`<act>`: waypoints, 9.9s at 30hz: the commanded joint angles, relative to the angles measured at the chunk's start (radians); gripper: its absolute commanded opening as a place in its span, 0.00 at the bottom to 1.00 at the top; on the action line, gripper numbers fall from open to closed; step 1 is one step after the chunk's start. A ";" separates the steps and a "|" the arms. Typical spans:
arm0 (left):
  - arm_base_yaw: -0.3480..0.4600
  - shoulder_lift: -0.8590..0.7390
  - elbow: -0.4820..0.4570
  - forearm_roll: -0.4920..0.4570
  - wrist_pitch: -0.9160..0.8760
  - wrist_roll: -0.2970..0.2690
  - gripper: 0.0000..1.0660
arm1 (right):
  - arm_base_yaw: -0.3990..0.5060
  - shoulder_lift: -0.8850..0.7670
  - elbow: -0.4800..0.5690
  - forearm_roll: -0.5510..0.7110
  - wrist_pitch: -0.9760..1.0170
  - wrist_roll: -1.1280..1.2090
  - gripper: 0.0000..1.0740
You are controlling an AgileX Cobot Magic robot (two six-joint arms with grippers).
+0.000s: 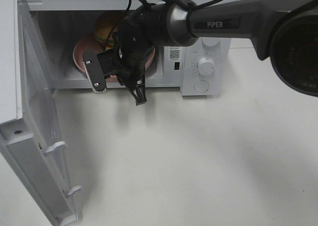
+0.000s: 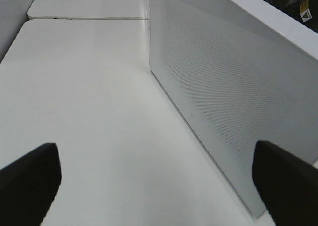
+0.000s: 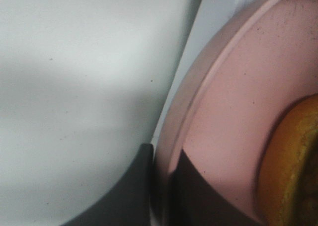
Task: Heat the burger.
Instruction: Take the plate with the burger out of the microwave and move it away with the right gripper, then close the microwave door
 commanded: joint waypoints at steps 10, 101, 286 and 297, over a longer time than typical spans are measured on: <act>-0.002 -0.020 0.004 -0.004 -0.009 0.001 0.96 | 0.011 -0.169 0.214 -0.010 -0.143 -0.117 0.00; -0.002 -0.020 0.004 -0.004 -0.009 0.001 0.96 | 0.013 -1.335 1.385 0.065 -0.127 -0.054 0.00; -0.002 -0.020 0.004 -0.004 -0.009 0.001 0.96 | -0.128 -1.641 1.286 0.151 0.436 1.322 0.71; -0.002 -0.020 0.004 -0.004 -0.009 0.001 0.96 | -0.130 -1.889 1.287 0.144 0.470 1.301 0.71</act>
